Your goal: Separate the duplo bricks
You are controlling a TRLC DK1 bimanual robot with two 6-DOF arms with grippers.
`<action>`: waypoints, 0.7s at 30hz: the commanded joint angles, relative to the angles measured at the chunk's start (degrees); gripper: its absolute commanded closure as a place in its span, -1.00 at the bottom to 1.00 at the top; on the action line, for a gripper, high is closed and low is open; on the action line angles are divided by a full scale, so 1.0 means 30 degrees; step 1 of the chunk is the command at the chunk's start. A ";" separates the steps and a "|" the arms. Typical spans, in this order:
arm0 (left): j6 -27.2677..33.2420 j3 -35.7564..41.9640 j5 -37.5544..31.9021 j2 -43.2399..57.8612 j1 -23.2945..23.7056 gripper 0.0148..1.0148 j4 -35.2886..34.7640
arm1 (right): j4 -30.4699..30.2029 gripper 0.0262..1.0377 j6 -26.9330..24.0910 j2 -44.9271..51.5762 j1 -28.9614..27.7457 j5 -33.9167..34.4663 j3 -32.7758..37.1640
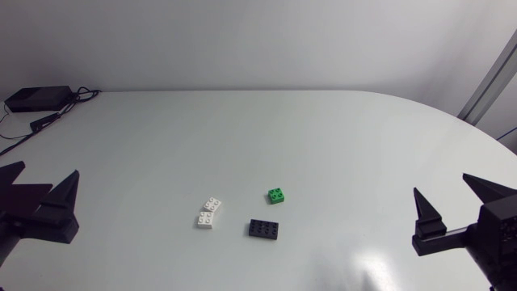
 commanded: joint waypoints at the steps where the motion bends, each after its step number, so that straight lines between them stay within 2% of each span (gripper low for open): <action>1: 0.0270 -0.0936 0.0025 0.0084 0.0185 -0.94 0.0669 | 0.0735 -0.91 -0.0372 0.0048 0.0157 -0.0009 -0.0429; 13: 0.0798 -0.4013 -0.0004 0.0142 0.0068 -0.94 0.4331 | 0.4046 -0.91 -0.0167 0.0224 0.0714 -0.0038 -0.2978; 21: 0.0827 -0.5389 0.0025 -0.0707 -0.0049 -0.94 0.4887 | 0.5130 -0.91 -0.0167 0.0663 0.0860 -0.0038 -0.3564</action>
